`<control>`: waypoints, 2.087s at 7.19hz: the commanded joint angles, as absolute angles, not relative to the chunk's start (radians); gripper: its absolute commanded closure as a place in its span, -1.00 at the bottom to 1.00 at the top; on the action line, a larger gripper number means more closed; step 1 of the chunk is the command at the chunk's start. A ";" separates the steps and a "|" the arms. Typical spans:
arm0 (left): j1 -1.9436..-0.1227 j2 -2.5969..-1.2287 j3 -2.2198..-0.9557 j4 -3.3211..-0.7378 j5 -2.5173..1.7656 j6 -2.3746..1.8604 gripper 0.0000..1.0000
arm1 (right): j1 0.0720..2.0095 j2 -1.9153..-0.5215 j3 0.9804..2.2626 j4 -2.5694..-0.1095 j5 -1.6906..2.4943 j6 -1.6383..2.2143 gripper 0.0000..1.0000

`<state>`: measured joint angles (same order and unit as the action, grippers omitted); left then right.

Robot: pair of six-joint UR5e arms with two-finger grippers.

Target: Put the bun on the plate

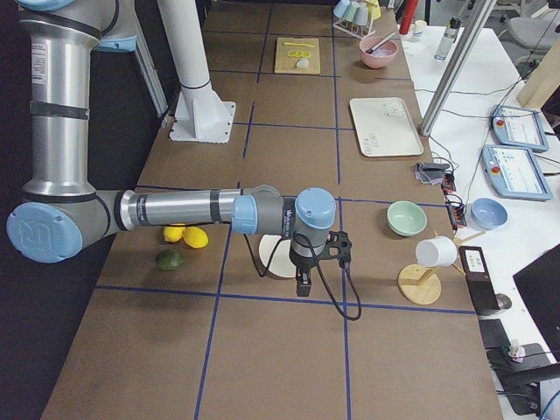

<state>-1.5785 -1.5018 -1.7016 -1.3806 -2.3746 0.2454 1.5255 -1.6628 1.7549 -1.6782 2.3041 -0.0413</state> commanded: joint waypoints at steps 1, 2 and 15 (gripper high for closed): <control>-1.578 -1.505 -1.704 -1.378 -2.375 0.247 -1.00 | 1.525 -1.661 1.755 -1.678 2.304 -0.040 -1.00; -1.578 -1.503 -1.704 -1.379 -2.375 0.245 -1.00 | 1.525 -1.661 1.755 -1.678 2.304 -0.040 -1.00; -1.578 -1.493 -1.709 -1.387 -2.381 0.245 -1.00 | 1.168 -1.756 1.496 -0.888 2.327 0.448 -0.85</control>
